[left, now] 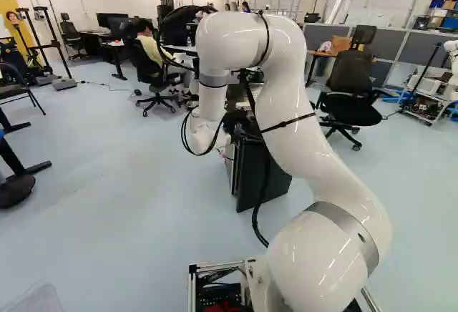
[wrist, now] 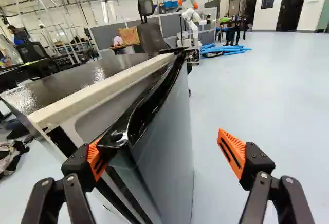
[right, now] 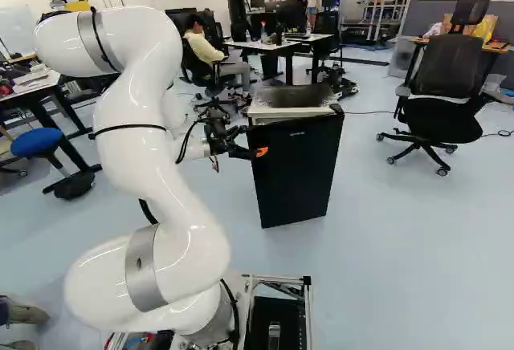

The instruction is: Grab a drink from the fridge

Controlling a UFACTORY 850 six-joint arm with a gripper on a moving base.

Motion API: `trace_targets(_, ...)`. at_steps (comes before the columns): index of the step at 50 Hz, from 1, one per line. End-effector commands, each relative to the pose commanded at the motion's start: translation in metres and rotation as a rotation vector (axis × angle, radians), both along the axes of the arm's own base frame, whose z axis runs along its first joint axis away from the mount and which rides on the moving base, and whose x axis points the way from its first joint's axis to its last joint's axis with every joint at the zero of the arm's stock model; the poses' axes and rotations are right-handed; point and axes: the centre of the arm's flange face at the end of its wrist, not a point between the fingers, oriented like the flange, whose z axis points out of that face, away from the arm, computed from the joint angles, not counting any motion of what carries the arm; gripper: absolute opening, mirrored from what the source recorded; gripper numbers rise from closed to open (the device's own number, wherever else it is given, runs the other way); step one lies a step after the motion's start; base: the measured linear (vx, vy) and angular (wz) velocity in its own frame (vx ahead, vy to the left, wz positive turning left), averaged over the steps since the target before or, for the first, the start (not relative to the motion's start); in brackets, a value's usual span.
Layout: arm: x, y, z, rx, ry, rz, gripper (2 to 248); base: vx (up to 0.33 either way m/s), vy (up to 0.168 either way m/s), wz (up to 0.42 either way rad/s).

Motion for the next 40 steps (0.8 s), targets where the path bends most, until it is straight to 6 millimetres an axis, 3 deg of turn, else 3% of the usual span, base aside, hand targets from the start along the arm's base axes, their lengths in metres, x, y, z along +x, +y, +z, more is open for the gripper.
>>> trace_targets(40,-0.046,-0.006,0.001,-0.036,0.050,-0.042,247,0.000,0.000,0.000)
